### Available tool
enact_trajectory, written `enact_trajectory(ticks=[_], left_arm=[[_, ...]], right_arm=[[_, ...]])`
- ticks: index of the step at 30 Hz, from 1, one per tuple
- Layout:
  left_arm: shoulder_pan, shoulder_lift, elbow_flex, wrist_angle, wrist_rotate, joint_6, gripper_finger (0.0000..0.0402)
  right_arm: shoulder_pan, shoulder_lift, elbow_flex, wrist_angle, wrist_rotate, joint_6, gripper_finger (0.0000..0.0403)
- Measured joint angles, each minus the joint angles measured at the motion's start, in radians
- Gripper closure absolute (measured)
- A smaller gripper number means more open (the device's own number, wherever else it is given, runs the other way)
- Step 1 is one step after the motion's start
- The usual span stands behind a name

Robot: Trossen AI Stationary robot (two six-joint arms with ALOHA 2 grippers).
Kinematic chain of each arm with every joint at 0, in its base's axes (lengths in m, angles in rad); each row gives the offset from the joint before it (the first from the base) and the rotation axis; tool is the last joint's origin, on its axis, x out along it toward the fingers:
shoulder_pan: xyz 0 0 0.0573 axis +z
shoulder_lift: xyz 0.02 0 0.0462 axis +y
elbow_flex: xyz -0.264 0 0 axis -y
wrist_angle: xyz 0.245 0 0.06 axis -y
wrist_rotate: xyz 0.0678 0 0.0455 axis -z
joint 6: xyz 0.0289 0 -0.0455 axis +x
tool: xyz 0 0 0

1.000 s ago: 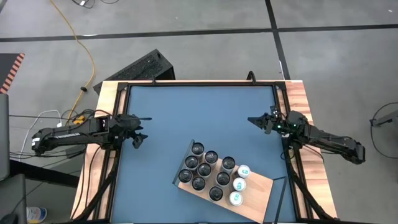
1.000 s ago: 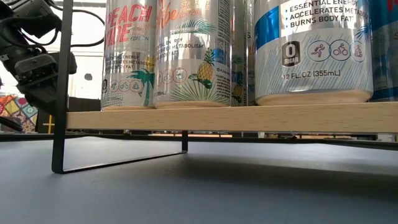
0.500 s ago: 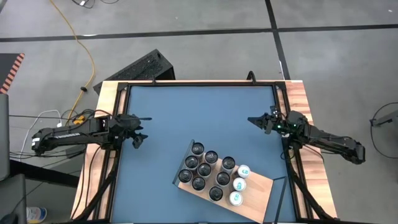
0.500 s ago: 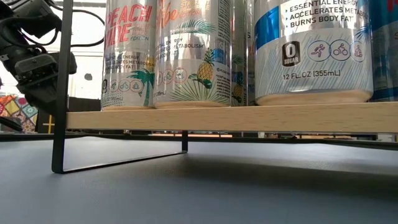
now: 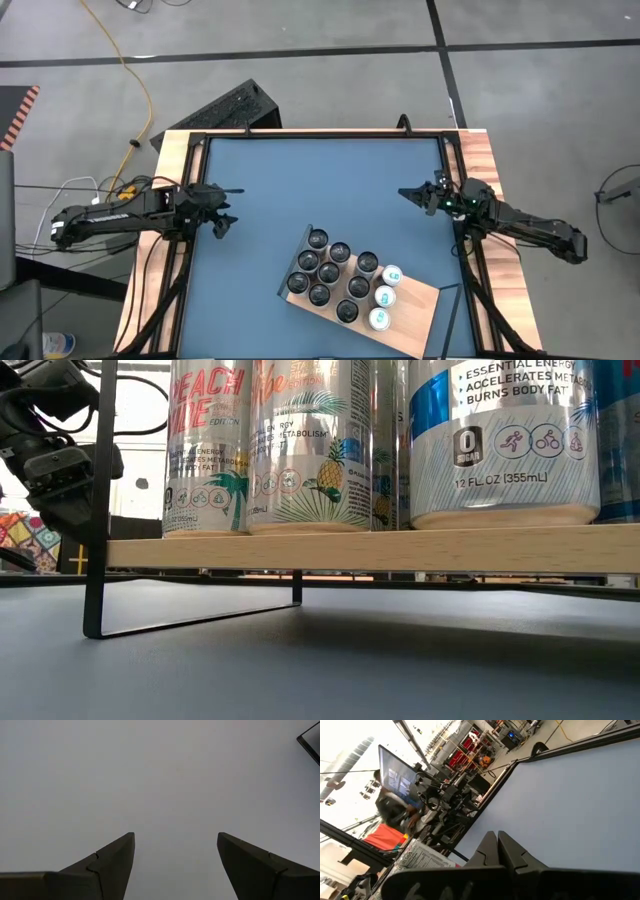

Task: Place canned beverage on shelf
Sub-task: Return to Home Position

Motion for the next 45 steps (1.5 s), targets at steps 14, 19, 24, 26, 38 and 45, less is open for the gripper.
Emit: enact_trajectory(ticks=[14,19,24,26,38,45], left_arm=[[0.000,0.000,0.000,0.000,0.000,0.000,0.0132],[0.000,0.000,0.000,0.000,0.000,0.000,0.0132],[0.000,0.000,0.000,0.000,0.000,0.000,0.0132],[0.000,0.000,0.000,0.000,0.000,0.000,0.0132],[0.000,0.000,0.000,0.000,0.000,0.000,0.0132],[0.000,0.000,0.000,0.000,0.000,0.000,0.0132]], right_arm=[[0.000,0.000,0.000,0.000,0.000,0.000,0.0403],[0.000,0.000,0.000,0.000,0.000,0.000,0.0403],[0.000,0.000,0.000,0.000,0.000,0.000,0.0403],[0.000,0.000,0.000,0.000,0.000,0.000,0.0403],[0.000,0.000,0.000,0.000,0.000,0.000,0.0403],[0.000,0.000,0.000,0.000,0.000,0.000,0.0403]])
